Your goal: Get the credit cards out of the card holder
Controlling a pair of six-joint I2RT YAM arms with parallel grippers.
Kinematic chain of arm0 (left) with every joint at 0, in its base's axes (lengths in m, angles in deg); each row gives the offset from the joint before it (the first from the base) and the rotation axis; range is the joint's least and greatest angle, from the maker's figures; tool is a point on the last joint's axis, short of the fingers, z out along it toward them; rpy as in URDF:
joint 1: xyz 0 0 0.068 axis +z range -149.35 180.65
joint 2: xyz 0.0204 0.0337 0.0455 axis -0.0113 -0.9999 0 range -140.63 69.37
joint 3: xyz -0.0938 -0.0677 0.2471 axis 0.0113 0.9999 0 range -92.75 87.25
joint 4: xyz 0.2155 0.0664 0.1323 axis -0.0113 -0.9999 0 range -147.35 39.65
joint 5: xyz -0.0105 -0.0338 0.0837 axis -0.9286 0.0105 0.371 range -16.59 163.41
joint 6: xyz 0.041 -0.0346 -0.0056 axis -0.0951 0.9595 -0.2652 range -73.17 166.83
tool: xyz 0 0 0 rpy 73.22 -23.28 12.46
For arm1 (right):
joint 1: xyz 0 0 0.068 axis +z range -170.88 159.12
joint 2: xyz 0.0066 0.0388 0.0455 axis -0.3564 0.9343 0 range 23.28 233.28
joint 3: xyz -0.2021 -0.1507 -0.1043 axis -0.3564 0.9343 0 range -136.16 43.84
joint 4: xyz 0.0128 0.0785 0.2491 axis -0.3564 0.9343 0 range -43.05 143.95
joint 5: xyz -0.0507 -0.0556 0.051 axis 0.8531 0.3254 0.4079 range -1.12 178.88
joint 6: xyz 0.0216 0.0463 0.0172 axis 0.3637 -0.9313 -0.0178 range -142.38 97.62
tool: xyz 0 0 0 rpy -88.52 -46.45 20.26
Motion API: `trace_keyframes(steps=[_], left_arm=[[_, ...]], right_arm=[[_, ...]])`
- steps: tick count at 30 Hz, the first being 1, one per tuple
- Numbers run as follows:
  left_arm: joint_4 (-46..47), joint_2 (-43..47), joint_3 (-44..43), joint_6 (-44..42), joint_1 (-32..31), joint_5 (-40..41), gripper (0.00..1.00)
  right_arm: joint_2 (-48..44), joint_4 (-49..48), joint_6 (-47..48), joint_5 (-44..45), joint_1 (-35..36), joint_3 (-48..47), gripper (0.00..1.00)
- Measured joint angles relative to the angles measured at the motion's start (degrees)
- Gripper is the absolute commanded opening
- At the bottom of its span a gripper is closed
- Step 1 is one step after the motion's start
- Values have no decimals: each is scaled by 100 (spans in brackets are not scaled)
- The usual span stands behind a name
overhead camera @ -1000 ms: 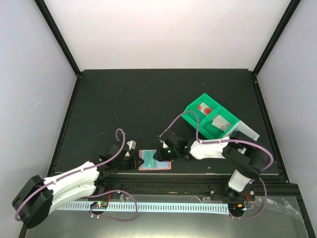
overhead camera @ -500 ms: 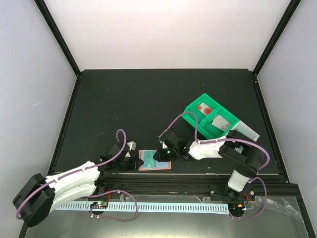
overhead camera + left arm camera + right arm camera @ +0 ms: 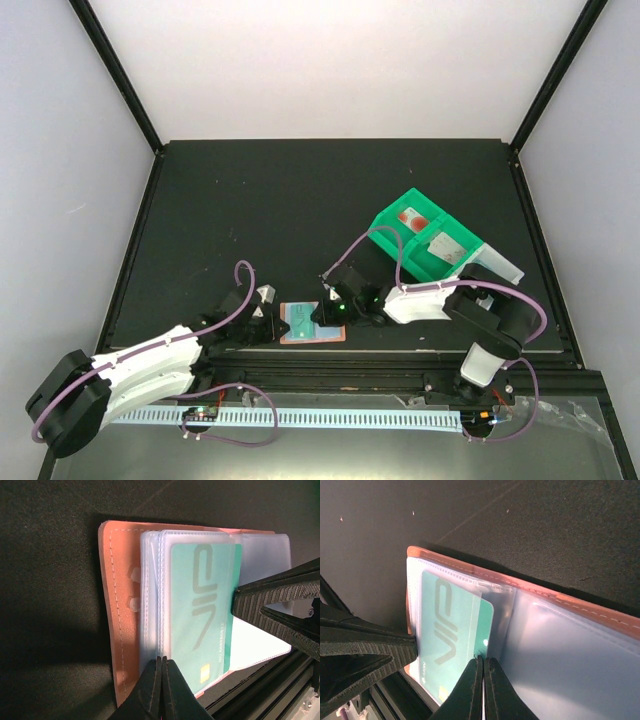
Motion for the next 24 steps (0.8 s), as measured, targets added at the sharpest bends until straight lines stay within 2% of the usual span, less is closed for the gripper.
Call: trace_keyframes(steps=[6,9,12,20,24], left_arm=[[0,0,0,2,0,4,2],[0,2,0,2,0,7,2],[0,2,0,9,0,15,2],[-4,9,0,50,0,20,2],[-42,48,0,74,0,26,1]], right_arm=[[-94,-9,9,0,-85,136,1],[-138,-42,2,-7,-103,205,10],[-138,-142,-17,-63,-103,245,13],[-61,-507,-116,-245,-118,343,12],[-33,-577,-160,-251,-118,354,7]])
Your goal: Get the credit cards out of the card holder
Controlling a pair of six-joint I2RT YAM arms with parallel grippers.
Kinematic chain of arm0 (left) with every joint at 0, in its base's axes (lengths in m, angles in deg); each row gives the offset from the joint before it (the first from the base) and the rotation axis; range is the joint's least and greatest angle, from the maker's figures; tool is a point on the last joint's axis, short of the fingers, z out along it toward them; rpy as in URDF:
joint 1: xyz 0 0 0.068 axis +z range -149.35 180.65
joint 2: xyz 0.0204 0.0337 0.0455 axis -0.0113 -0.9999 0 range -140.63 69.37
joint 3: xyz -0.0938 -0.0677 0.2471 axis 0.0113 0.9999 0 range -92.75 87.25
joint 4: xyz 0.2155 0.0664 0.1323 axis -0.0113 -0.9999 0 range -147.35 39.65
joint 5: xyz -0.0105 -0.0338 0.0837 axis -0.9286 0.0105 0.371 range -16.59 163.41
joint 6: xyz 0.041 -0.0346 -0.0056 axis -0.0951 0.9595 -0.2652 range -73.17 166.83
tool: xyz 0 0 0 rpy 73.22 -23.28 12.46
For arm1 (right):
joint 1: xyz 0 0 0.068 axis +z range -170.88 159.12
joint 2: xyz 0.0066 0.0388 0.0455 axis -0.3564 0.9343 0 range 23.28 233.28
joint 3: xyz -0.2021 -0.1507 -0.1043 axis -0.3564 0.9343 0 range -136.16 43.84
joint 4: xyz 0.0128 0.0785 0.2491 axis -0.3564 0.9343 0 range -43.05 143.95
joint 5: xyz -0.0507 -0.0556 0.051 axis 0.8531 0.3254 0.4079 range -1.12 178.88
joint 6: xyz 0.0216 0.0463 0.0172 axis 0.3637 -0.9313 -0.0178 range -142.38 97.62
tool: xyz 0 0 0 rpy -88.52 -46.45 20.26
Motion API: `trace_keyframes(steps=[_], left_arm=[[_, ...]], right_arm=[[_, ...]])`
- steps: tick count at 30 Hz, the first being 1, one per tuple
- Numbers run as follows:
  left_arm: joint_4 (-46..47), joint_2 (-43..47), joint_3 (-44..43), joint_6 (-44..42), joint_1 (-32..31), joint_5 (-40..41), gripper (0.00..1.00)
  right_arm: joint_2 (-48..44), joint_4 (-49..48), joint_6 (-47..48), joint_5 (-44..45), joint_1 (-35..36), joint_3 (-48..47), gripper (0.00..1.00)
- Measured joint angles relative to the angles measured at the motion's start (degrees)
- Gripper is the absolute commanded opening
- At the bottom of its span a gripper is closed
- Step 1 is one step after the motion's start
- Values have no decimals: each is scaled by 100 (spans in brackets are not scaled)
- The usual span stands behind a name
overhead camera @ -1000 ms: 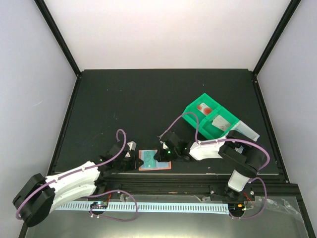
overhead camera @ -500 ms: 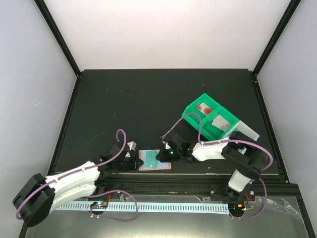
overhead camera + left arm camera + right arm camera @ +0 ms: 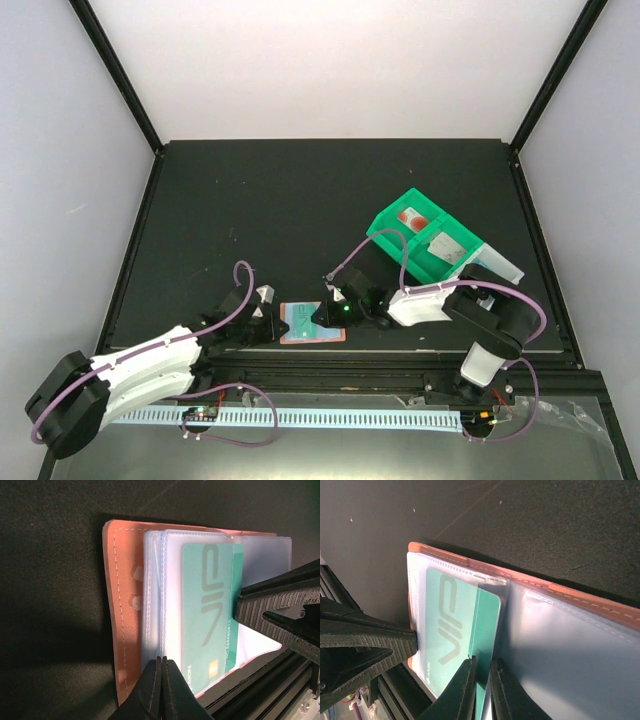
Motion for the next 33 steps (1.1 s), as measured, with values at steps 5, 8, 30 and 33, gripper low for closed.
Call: trace_keyframes(steps=[5,8,30,33], left_arm=[[-66,66,2,22,0,13,2],[-94,105,11,33,0,24,2],[-269,304,17,127,0,20,14],[-385,562,2,208,0,-28,26]], right_arm=[[7,-31,-22,9,-2,31,1],[4,-83,-39,11,-4,61,1],[-1012,125,-22,90,-341,688,1],[-1307,319,20,192,-341,699,1]])
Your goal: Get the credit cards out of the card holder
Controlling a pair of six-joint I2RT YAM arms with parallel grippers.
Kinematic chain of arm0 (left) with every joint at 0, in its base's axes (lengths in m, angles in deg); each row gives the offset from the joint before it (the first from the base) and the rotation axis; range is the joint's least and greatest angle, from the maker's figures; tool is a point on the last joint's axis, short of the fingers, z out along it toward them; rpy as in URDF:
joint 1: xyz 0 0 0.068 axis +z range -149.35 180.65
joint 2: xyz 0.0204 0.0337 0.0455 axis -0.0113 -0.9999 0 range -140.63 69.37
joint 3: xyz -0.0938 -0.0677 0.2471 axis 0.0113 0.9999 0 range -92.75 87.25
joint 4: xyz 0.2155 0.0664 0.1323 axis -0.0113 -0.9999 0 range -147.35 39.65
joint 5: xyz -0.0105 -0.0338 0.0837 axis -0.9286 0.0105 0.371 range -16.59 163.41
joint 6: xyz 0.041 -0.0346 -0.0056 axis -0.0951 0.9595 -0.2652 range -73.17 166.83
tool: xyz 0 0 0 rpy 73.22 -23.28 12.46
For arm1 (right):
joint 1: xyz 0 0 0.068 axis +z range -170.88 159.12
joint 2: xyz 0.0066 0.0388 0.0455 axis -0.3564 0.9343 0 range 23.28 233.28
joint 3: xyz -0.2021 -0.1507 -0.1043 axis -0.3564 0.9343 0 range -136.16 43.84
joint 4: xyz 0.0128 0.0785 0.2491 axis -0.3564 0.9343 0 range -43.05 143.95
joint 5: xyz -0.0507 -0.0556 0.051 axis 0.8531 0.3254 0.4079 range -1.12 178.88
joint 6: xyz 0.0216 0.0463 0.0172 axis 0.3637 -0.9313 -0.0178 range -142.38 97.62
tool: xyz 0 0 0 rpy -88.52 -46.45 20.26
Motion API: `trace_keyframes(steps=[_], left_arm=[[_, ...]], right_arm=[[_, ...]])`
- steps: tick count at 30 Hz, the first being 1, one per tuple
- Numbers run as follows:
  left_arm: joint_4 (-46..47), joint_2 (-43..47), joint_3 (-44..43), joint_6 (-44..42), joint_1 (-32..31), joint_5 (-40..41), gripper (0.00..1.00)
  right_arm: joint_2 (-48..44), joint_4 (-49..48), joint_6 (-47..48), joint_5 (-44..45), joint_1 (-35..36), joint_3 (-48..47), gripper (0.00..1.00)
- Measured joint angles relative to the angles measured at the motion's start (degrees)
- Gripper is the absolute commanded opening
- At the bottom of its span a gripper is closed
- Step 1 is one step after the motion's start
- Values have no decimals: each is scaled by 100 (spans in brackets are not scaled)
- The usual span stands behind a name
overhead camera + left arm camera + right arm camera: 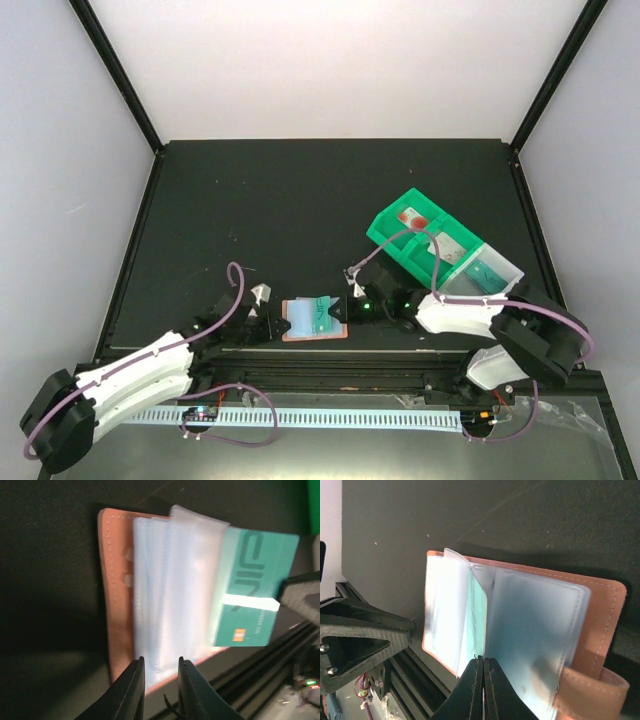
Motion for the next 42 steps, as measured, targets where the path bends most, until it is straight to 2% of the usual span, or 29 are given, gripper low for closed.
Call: trace_keyframes(steps=[5,14,19,23,28,31,36,42], left_arm=[[-173,605,-177,155,0,-81,41],[-160,1132,-389,345,0,-249,58],[42,1327,-387,481,0,-428,64],[496,1589,-297,745,0,-581,65],[1099,1797,-72,1108,0,-713,60],[1327,1867,46,1270,0,-752,53],[1672,1978,59,1447,0,-780,36],[1912,2072,72,1552,0,-778,8]], right_arm=[[-468,297,98,190,-20,7,1],[-931,584,85,249,-20,7,1],[-1244,516,-125,120,-20,9,1],[-1589,269,-400,-57,-22,35,1],[-1878,-396,-800,-358,-22,160,1],[-1897,-798,-990,-533,-22,251,1],[-1853,-1471,-1318,-807,-24,444,1],[-1749,-1926,-1528,-977,-24,581,1]])
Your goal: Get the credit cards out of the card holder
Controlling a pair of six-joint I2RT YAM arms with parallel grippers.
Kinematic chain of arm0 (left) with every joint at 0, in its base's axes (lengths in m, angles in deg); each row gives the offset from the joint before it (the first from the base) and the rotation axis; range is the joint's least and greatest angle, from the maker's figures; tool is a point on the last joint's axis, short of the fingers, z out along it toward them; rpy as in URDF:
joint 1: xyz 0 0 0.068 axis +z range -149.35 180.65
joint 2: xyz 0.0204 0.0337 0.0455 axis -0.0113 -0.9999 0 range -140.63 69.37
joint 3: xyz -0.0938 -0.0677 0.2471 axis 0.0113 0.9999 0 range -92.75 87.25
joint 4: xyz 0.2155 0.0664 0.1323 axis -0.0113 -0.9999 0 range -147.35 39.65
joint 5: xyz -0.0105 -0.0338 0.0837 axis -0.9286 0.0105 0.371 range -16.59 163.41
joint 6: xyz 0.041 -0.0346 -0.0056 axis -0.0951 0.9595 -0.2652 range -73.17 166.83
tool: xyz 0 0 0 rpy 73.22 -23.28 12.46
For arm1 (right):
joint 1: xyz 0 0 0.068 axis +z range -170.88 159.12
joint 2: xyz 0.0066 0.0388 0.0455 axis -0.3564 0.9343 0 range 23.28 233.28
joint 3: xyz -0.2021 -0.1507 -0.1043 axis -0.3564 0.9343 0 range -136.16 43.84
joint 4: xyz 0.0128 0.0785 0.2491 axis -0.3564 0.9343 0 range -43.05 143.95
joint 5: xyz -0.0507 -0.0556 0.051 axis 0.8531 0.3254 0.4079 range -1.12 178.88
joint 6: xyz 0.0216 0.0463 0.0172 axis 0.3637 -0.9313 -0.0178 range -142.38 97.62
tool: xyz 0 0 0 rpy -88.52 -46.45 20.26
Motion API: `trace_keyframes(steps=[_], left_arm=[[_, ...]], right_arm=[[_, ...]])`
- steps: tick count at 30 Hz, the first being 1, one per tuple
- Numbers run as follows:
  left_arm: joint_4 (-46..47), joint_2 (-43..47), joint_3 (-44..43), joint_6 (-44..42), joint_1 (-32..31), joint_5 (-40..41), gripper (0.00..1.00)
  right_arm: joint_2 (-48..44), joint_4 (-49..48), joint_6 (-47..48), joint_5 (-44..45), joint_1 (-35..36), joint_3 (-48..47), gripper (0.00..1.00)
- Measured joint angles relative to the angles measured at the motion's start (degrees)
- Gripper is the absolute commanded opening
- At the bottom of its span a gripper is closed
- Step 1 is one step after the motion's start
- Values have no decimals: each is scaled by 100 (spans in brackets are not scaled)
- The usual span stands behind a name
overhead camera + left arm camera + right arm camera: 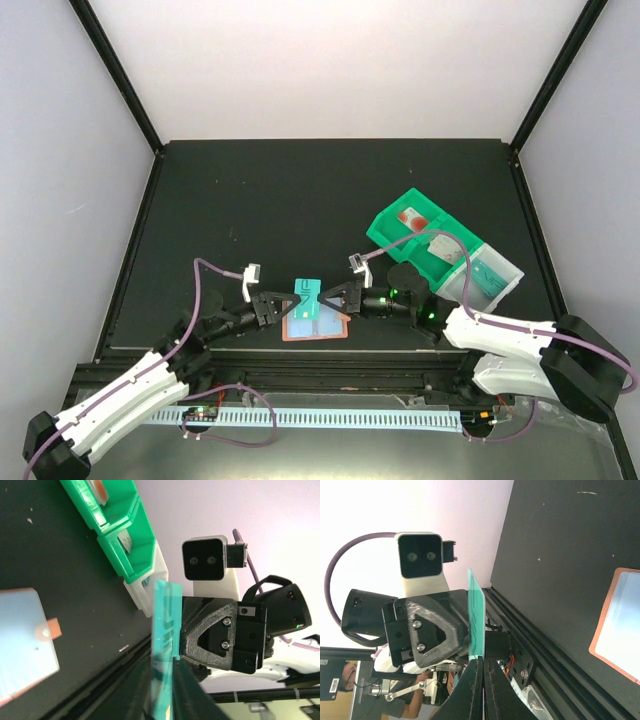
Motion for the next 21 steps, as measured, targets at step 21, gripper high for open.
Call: trace_keyframes(steps=[21], left_arm=[[-142,192,52,-699,0,-396,2]], right_arm=[[-1178,3106,2702,232,-116,-1287,21]])
